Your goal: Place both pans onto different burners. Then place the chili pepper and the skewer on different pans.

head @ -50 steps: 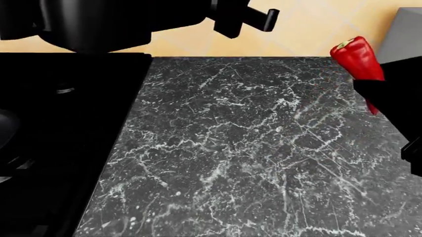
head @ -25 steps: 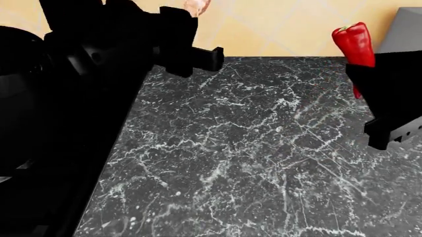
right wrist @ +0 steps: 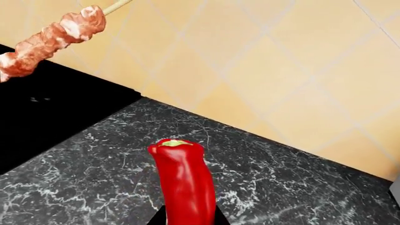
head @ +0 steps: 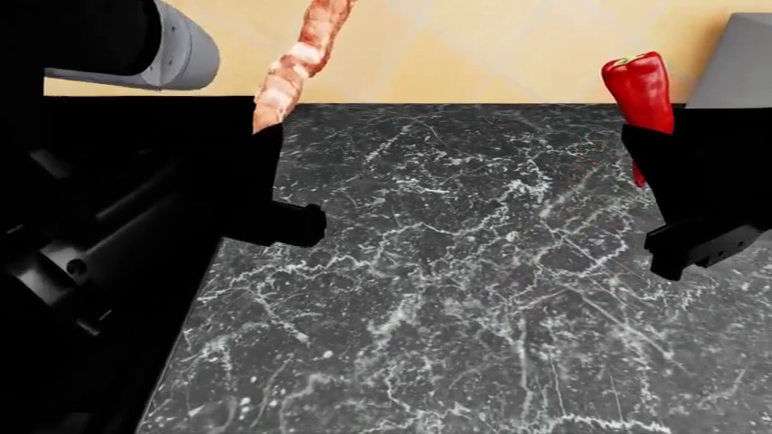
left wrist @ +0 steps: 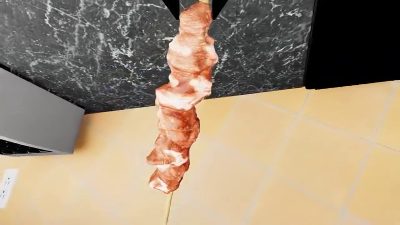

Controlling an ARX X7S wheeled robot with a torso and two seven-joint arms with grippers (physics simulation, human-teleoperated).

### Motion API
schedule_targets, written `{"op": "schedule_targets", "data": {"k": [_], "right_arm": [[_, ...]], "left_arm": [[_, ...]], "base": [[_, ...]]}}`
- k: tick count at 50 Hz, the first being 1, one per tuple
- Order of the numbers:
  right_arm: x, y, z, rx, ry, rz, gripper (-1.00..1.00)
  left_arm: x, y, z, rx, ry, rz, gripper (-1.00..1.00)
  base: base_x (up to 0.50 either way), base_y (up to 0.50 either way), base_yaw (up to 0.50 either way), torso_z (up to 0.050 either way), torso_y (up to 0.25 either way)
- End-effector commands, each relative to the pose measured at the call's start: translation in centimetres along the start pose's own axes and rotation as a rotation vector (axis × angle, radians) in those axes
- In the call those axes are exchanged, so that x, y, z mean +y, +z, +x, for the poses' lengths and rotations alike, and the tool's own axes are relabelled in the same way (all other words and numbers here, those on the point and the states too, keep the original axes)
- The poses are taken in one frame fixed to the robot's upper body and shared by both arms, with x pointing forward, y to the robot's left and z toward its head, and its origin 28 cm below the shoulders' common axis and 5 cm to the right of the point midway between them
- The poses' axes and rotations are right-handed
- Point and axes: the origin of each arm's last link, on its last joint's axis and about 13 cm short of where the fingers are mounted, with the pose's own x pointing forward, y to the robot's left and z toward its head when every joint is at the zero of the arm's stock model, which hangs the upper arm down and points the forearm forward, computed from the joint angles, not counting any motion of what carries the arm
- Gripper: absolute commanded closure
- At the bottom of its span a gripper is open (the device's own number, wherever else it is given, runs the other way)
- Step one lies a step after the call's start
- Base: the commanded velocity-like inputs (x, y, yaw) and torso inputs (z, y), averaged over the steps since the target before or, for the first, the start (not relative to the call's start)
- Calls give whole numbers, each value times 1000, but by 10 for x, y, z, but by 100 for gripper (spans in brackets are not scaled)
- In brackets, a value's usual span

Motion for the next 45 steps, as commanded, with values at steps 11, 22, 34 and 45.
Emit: {"op": "schedule_targets", "data": {"k": [11,22,34,45], "right_arm": [[3,-2,3,-3,14,-23,100],[3,-2,3,0,8,-18,100],[3,-2,1,-2,10,-20,100],[3,0,-1,-9,10,-30,100]], "left_arm": [[1,-12,-13,-4,33,10,100],[0,-10,-14,-8,31,7,100],[0,-9,-18,-15,31,8,100],[-1,-9,-20,-19,31,7,100]], "base": [[-185,464,0,0,0],[-358,500,0,0,0],[-71,500,0,0,0],[0,500,0,0,0]]}}
